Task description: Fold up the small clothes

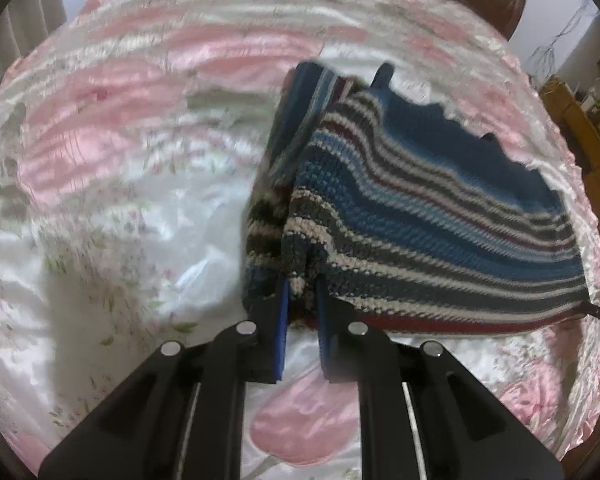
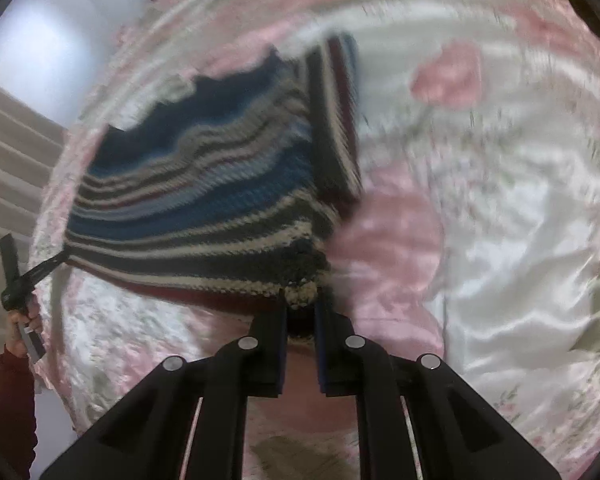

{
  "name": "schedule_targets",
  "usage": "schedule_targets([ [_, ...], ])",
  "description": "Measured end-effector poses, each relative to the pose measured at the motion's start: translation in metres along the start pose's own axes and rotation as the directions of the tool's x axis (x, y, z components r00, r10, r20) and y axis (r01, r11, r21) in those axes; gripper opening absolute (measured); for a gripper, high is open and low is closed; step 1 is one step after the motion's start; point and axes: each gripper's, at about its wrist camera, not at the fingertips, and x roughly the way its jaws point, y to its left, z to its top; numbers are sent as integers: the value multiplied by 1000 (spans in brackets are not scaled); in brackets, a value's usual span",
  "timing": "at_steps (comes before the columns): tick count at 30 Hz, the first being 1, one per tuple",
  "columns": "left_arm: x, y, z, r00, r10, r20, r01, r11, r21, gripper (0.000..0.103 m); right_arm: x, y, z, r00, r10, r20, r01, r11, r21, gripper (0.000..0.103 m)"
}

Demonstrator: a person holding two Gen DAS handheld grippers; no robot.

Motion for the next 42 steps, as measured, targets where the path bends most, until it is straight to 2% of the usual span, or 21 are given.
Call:
schedule_targets([
  [3,12,2,0,1000,4,0,-4,1000,6,12,18,-13,-1,1000,25,-11,-25,999,44,12],
  [5,13,-2,2,1000,13,-2,-13,1000,13,14,14,-10,1,1000,21,-9,-21,999,24,14],
  [8,3,-12,6,999,47,4,-47,998,52,29,-1,-1,4,1000,-20,2,20,1000,-23,30],
  [10,-12,-15,9,995,81,51,-84,995,60,43,-14,5,9,998,-55,34,57,997,-53,31],
  [11,-21,-19,13,992,97,81,-103,993,65,44,-20,9,14,997,-65,52,68,996,-61,32],
  [13,-32,-26,20,991,80,108,-87,994,61,44,-29,14,30,994,-62,86,68,995,-70,34],
  [15,-35,-40,32,994,23,111,-31,997,69,44,-30,19,50,992,-65,107,73,995,-72,36],
  [17,-29,-60,44,994,-14,109,4,996,92,44,-23,24,74,993,-50,104,57,996,-74,38],
  [20,-11,-88,56,994,-69,80,58,990,132,44,-2,29,100,993,-83,87,89,994,-70,38],
  [26,29,-118,66,996,-85,32,80,986,145,44,26,25,121,994,-90,56,93,995,-48,38],
  [28,40,-122,67,997,-76,22,72,987,141,45,32,22,124,996,-71,47,73,996,-45,32],
  [29,47,-122,68,998,-62,14,60,989,137,45,35,24,125,997,-66,41,68,997,-45,17],
  [30,54,-121,68,999,-48,3,47,990,132,45,38,23,126,997,-63,34,64,997,-46,11],
  [33,68,-115,68,999,-39,-21,41,992,118,45,36,20,127,997,-61,52,63,997,-40,9],
  [36,73,-110,68,998,-53,-27,56,992,111,45,31,6,125,995,-45,85,44,999,12,9],
  [42,79,-104,64,998,-61,-26,63,992,108,44,50,-8,118,997,-43,71,39,998,56,9],
])
